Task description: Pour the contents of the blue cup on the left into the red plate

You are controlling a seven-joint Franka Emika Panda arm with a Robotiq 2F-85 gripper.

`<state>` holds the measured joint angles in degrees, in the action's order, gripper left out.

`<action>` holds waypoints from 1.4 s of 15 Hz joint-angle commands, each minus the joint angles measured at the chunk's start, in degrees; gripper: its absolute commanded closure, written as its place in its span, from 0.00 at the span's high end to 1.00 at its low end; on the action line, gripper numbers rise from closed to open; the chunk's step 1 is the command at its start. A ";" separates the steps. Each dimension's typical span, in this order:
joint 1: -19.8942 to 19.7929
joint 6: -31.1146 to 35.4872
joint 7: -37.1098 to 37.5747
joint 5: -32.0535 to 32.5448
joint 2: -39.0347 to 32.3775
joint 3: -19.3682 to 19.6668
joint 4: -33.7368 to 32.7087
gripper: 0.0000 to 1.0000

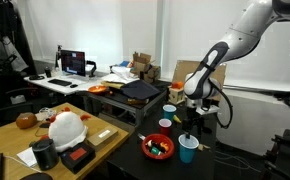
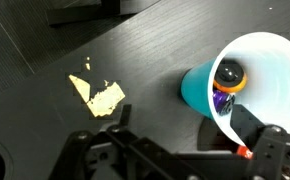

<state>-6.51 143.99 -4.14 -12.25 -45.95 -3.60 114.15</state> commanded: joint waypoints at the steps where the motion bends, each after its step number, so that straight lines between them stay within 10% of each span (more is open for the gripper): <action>1: 0.95 2.38 1.55 0.89 0.33 1.29 0.93 0.75; 12: 0.76 3.30 0.84 0.52 1.25 0.49 1.97 0.01; 21: 6.27 3.21 3.60 8.33 12.35 4.94 7.71 0.01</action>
<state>-4.06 147.06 -3.69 -8.74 -40.59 -2.42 116.73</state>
